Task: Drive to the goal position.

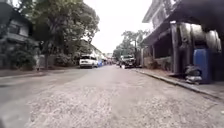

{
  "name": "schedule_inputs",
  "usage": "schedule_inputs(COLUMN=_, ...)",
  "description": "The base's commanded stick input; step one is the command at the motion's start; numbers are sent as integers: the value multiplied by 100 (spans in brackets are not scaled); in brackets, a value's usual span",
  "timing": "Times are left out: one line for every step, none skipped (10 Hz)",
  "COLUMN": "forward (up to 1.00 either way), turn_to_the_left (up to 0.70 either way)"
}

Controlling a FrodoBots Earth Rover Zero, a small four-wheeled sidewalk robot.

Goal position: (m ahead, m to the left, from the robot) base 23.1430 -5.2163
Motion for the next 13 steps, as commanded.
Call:
schedule_inputs(forward=100, turn_to_the_left=0)
schedule_inputs(forward=100, turn_to_the_left=0)
schedule_inputs(forward=100, turn_to_the_left=0)
schedule_inputs(forward=100, turn_to_the_left=0)
schedule_inputs(forward=100, turn_to_the_left=0)
schedule_inputs(forward=100, turn_to_the_left=0)
schedule_inputs(forward=100, turn_to_the_left=0)
schedule_inputs(forward=100, turn_to_the_left=0)
schedule_inputs(forward=100, turn_to_the_left=0)
schedule_inputs(forward=100, turn_to_the_left=0)
schedule_inputs(forward=100, turn_to_the_left=0)
schedule_inputs(forward=100, turn_to_the_left=0)
schedule_inputs(forward=100, turn_to_the_left=0)
